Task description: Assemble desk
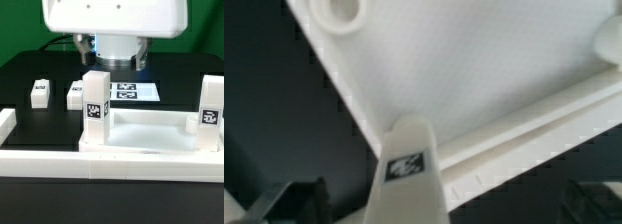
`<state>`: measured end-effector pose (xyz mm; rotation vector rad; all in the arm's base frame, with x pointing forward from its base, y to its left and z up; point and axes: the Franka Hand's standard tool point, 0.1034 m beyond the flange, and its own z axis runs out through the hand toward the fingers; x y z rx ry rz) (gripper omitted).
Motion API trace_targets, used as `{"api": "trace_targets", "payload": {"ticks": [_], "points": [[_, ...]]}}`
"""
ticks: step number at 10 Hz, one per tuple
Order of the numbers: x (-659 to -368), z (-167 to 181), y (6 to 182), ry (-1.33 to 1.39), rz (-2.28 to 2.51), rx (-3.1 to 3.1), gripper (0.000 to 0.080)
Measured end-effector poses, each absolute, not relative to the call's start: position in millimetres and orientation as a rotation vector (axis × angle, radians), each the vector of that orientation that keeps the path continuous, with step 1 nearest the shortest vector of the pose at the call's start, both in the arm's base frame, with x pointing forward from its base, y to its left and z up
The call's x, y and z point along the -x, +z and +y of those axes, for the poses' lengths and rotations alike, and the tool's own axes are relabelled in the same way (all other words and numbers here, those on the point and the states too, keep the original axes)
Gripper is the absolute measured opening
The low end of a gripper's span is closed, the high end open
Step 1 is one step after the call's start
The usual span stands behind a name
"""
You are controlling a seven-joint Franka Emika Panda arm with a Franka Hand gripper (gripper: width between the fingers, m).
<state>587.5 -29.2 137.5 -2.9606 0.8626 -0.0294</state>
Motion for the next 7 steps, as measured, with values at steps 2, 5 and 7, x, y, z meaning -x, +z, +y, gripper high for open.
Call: {"api": "trace_targets", "payload": {"ticks": [2,5,7], "points": [[-588,-28,135.3,-0.027,0.853,2.965,0.0649],[-587,-27,134.5,-0.024,0.854,2.965,0.0649],[-576,-23,128.1,-0.023,1.068,2.881,0.0649]]}}
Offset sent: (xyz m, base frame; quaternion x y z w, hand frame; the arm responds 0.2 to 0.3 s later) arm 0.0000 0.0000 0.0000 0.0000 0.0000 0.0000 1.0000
